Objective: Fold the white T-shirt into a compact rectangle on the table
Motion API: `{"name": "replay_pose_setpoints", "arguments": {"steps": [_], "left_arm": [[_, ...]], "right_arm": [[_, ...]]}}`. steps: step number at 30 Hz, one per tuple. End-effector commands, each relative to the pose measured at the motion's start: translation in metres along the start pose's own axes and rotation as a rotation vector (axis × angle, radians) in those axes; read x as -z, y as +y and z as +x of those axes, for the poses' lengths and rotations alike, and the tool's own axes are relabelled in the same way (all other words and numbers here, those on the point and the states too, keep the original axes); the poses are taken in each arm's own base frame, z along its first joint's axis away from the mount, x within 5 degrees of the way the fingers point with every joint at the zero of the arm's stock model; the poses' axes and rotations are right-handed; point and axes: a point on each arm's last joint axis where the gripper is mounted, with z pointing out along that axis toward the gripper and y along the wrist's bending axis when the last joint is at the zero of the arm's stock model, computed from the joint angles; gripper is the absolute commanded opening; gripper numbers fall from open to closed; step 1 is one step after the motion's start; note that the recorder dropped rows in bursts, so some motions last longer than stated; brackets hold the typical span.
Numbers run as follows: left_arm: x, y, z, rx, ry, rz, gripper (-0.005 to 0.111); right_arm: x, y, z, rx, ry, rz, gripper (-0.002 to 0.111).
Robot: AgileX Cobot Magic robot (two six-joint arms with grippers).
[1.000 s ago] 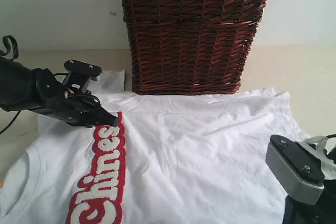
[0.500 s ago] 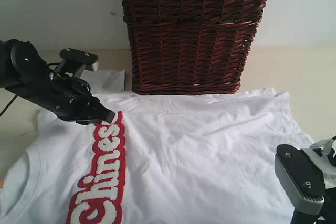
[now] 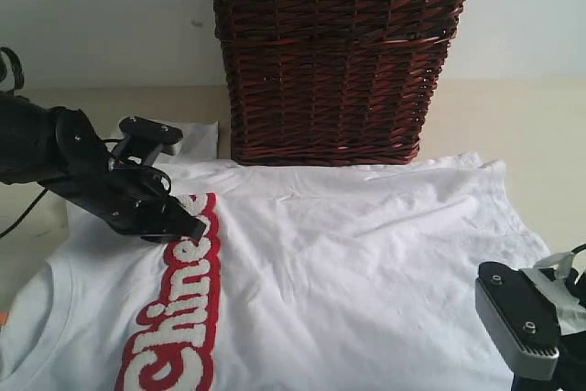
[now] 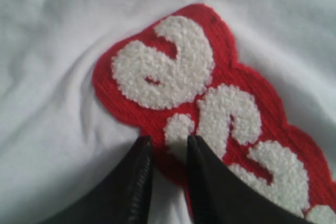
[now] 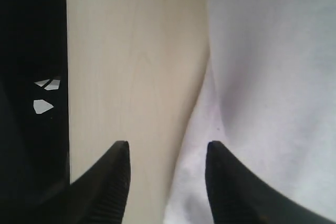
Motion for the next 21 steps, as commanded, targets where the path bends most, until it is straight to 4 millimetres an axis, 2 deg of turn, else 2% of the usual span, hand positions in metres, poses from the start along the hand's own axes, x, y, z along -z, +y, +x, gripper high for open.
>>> {"name": "replay_pose_setpoints", "arguments": {"steps": [1,10,13,17,21], "left_arm": [[-0.012,0.002,0.007,-0.004,0.031,-0.004,0.025],[-0.012,0.002,0.006,-0.004,0.022,-0.008,0.025],[-0.012,0.002,0.006,-0.004,0.022,-0.008,0.025],[-0.012,0.002,0.006,-0.004,0.019,-0.009,0.025],[-0.012,0.002,0.006,-0.004,0.014,-0.012,0.025]], "right_arm": [[-0.005,-0.001,0.002,-0.017,0.001,-0.037,0.046],[-0.023,-0.017,0.008,-0.051,0.026,-0.037,0.036],[-0.027,-0.018,0.009,-0.067,0.031,-0.054,0.026],[-0.032,-0.02,0.012,-0.065,0.049,-0.068,0.0],[-0.031,-0.017,0.018,-0.014,0.119,-0.107,0.0]]}}
